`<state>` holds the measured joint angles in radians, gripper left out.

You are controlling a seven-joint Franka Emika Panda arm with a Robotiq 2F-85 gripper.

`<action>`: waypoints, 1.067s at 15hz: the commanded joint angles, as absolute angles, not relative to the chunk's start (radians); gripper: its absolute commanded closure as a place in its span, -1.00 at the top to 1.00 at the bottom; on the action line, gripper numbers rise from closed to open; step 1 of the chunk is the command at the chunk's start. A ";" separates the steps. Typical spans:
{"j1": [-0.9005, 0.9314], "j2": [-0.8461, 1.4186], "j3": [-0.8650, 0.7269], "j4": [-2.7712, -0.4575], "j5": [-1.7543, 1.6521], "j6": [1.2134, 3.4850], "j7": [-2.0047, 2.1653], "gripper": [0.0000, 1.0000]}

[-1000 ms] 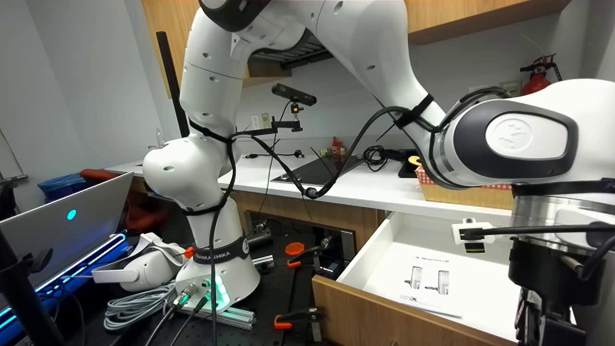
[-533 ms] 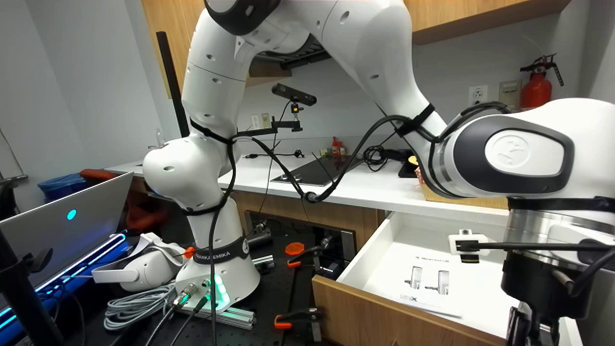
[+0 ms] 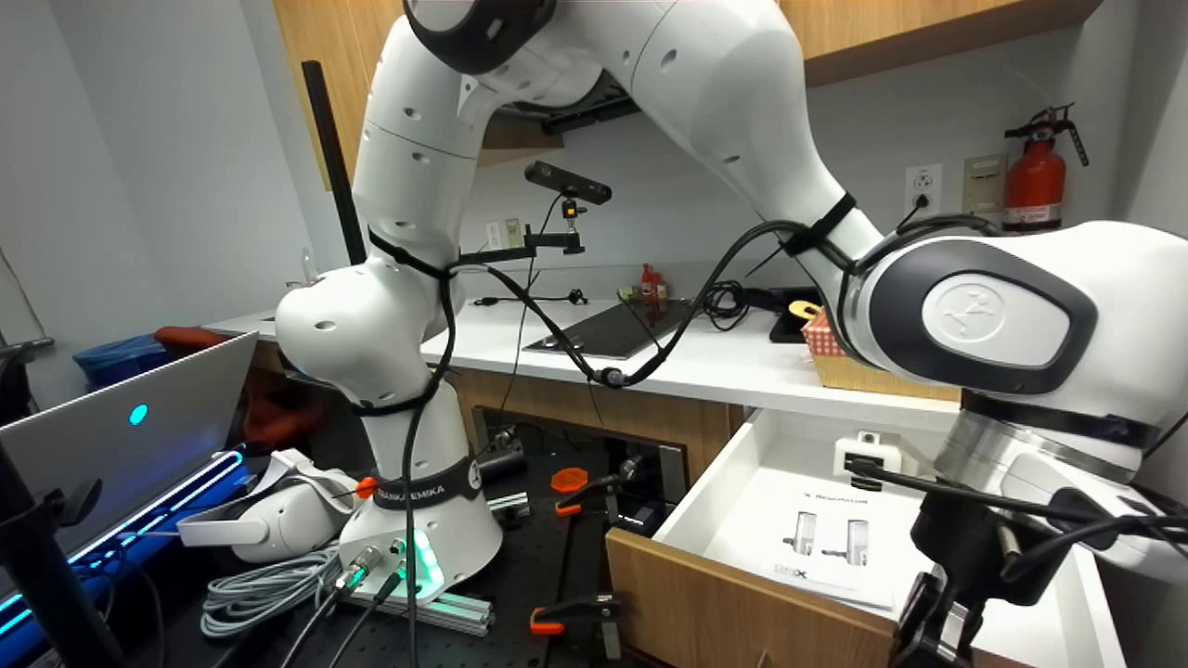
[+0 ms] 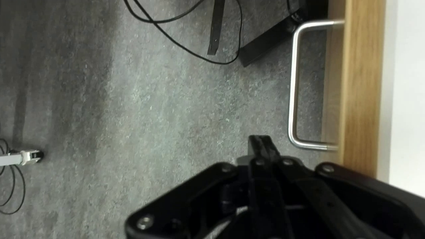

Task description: Close the drawer

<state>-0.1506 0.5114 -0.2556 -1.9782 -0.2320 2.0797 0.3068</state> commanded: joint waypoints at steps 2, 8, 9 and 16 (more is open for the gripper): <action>-0.172 0.498 -0.209 -1.973 -0.111 1.987 0.235 -1.00; -0.158 0.415 -0.137 -2.056 0.053 2.002 0.180 -1.00; -0.154 0.395 -0.121 -2.078 0.082 2.011 0.173 -1.00; -0.102 0.276 -0.008 -2.246 0.314 2.109 0.110 -1.00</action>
